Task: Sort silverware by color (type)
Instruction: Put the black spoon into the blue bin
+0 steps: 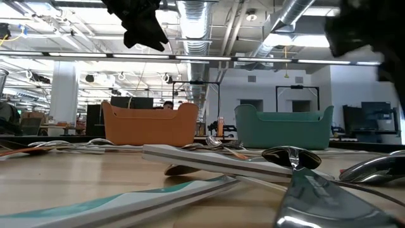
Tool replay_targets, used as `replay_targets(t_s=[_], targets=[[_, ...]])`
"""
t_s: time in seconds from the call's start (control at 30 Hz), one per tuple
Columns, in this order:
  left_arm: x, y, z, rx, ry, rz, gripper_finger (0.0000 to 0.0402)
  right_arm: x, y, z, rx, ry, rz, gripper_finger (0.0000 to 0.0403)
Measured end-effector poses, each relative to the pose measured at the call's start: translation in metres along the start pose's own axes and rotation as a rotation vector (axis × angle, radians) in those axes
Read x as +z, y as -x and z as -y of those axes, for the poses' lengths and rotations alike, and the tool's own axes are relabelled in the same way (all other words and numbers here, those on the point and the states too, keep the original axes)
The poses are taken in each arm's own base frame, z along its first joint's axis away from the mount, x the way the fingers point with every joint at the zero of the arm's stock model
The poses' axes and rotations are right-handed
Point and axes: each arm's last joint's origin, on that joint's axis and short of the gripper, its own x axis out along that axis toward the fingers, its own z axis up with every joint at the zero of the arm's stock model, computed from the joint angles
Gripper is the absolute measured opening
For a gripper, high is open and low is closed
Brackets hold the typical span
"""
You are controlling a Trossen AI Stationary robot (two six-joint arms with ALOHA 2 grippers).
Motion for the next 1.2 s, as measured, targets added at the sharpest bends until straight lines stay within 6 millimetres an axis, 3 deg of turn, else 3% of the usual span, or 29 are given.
replay_targets(t_s=[0.2, 0.57, 0.77, 0.9, 1.2], targets=[[-0.001, 0.000, 0.000, 0.003, 0.000, -0.014, 0.0155, -0.016, -0.009, 0.010, -0.178, -0.044, -0.081, 0.0137], [0.005, 0.000, 0.000, 0.009, -0.021, 0.051, 0.0155, -0.016, -0.009, 0.011, -0.181, 0.542, -0.101, 0.0136], [0.003, 0.000, 0.000, 0.013, 0.002, 0.030, 0.0155, -0.014, -0.010, 0.009, -0.154, 0.771, -0.082, 0.0136], [0.000, 0.000, -0.001, 0.020, 0.016, 0.001, 0.0155, -0.018, -0.021, 0.012, -0.075, 0.816, -0.110, 0.0136], [-0.003, 0.000, -0.002, 0.060, 0.036, -0.024, 0.0155, -0.029, -0.039, 0.035, -0.130, 0.797, -0.181, 0.0135]])
